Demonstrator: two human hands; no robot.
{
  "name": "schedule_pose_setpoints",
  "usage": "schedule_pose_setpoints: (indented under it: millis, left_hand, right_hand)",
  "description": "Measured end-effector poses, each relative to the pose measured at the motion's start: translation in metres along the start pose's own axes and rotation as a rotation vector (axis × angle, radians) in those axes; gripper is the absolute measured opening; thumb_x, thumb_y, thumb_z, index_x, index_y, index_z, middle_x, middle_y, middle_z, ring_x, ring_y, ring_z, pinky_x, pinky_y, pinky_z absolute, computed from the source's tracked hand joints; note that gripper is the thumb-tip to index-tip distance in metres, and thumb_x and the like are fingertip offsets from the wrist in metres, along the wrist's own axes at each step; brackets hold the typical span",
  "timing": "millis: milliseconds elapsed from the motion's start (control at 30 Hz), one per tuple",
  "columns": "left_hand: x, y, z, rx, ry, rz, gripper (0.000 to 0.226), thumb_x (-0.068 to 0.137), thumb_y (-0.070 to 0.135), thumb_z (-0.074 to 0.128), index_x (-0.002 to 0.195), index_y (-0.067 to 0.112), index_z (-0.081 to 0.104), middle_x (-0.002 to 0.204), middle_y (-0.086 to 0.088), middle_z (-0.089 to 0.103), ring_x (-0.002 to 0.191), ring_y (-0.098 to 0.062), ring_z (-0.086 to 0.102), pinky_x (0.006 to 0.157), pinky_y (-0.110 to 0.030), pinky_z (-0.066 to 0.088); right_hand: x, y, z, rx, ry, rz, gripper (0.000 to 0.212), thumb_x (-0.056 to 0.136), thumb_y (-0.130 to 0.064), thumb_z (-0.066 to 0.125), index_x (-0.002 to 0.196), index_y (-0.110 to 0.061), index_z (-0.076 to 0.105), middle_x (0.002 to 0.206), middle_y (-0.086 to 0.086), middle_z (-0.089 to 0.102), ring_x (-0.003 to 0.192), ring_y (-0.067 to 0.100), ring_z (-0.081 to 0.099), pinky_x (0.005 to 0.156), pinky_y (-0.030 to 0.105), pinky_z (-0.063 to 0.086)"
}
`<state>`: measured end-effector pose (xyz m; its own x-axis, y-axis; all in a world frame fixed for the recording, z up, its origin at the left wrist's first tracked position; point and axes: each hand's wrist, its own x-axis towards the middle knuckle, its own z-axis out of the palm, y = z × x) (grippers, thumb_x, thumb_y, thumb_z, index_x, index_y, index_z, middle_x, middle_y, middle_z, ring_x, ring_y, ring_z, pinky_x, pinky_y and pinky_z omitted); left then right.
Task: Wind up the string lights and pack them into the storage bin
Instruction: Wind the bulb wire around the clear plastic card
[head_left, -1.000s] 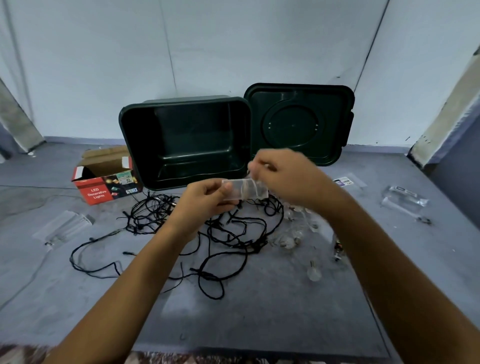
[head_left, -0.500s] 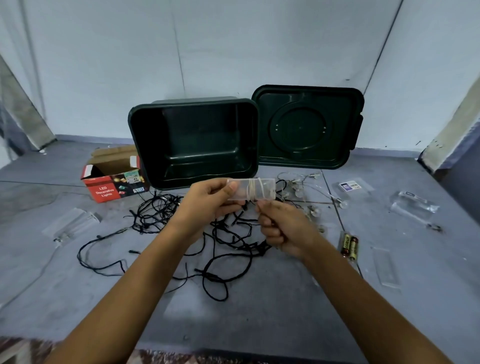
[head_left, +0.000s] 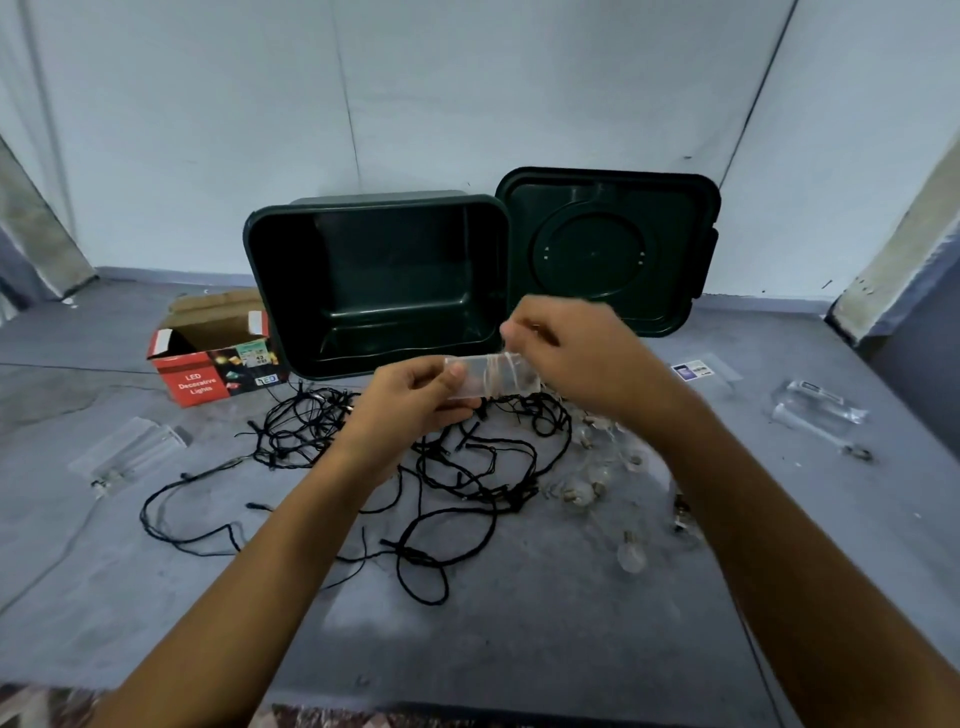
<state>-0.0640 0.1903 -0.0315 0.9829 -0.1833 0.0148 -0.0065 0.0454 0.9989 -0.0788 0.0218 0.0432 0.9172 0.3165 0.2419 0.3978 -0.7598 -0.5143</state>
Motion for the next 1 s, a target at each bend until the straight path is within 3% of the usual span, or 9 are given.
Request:
schedule_pose_setpoints:
  millis: [100,200,300,433,567,667,767,833,1000]
  left_hand:
    - [-0.003,0.000,0.002,0.023,-0.039,-0.001,0.017,0.093,0.019,0.050,0.100,0.013,0.065,0.096,-0.006,0.068,0.087,-0.013,0.068,0.074,-0.021,0.055]
    - [-0.005,0.003,0.003,0.015,-0.056,0.010,0.018,0.093,0.018,0.050,0.102,0.012,0.064,0.098,-0.007,0.067,0.088,-0.015,0.067,0.076,-0.023,0.056]
    - [-0.006,0.005,0.002,-0.027,-0.046,0.020,0.018,0.093,0.015,0.049,0.102,0.011,0.064,0.097,-0.008,0.067,0.086,-0.014,0.068,0.074,-0.022,0.056]
    - [-0.004,0.007,0.000,-0.084,-0.019,0.036,0.019,0.093,0.015,0.049,0.100,0.009,0.065,0.094,-0.008,0.068,0.086,-0.015,0.067,0.072,-0.021,0.055]
    - [0.001,0.004,-0.002,-0.078,0.060,0.020,0.016,0.093,0.014,0.049,0.094,0.012,0.065,0.091,-0.005,0.069,0.084,-0.012,0.068,0.074,-0.021,0.056]
    - [0.004,0.000,-0.003,-0.026,0.098,0.013,0.016,0.094,0.016,0.049,0.091,0.013,0.065,0.089,-0.005,0.069,0.084,-0.013,0.068,0.076,-0.023,0.056]
    - [0.004,-0.004,-0.002,0.017,0.047,0.006,0.020,0.094,0.018,0.049,0.097,0.007,0.065,0.094,-0.009,0.069,0.090,-0.018,0.068,0.080,-0.026,0.056]
    - [0.002,-0.004,0.000,0.042,0.006,0.016,0.023,0.094,0.020,0.049,0.100,0.003,0.064,0.095,-0.012,0.068,0.092,-0.020,0.067,0.082,-0.028,0.056]
    - [-0.005,-0.002,0.003,0.076,-0.049,0.007,0.019,0.093,0.019,0.050,0.098,0.009,0.065,0.095,-0.011,0.068,0.085,-0.016,0.068,0.074,-0.022,0.055]
  right_hand:
    - [0.033,0.027,-0.008,0.152,-0.126,0.071,0.017,0.091,-0.027,0.057,0.085,-0.013,0.066,0.061,-0.014,0.058,0.059,0.001,0.055,0.054,0.016,0.041]
    - [0.045,0.056,0.007,0.619,-0.300,0.299,0.014,0.087,-0.024,0.062,0.078,-0.014,0.064,0.047,-0.011,0.043,0.037,0.003,0.031,0.033,0.015,0.023]
    - [0.039,0.071,0.035,1.058,-0.394,0.505,0.017,0.092,-0.014,0.049,0.079,-0.014,0.060,0.047,-0.006,0.042,0.034,0.000,0.025,0.029,0.010,0.015]
    - [0.009,0.059,0.064,1.416,-0.407,0.617,0.015,0.094,-0.013,0.042,0.086,-0.011,0.054,0.053,-0.004,0.047,0.036,0.000,0.035,0.029,0.007,0.024]
    - [-0.038,0.025,0.075,1.049,-0.135,0.611,0.021,0.095,-0.021,0.048,0.085,-0.007,0.060,0.055,-0.002,0.051,0.037,0.005,0.043,0.035,0.016,0.036]
    - [-0.069,-0.007,0.072,0.673,-0.008,0.447,0.026,0.097,-0.032,0.041,0.089,-0.013,0.058,0.053,-0.004,0.050,0.039,0.007,0.047,0.042,0.021,0.043]
    - [-0.070,-0.022,0.056,0.283,0.009,0.216,0.024,0.098,-0.036,0.035,0.095,-0.019,0.052,0.056,-0.005,0.047,0.048,0.007,0.046,0.051,0.029,0.049]
    - [-0.056,-0.020,0.042,0.088,0.024,0.103,0.023,0.099,-0.030,0.035,0.097,-0.015,0.052,0.060,-0.005,0.047,0.050,0.006,0.042,0.050,0.025,0.043]
    - [0.005,0.005,0.002,-0.123,-0.006,0.011,0.016,0.094,-0.026,0.050,0.094,-0.017,0.063,0.073,-0.010,0.053,0.065,0.004,0.049,0.057,0.015,0.039]
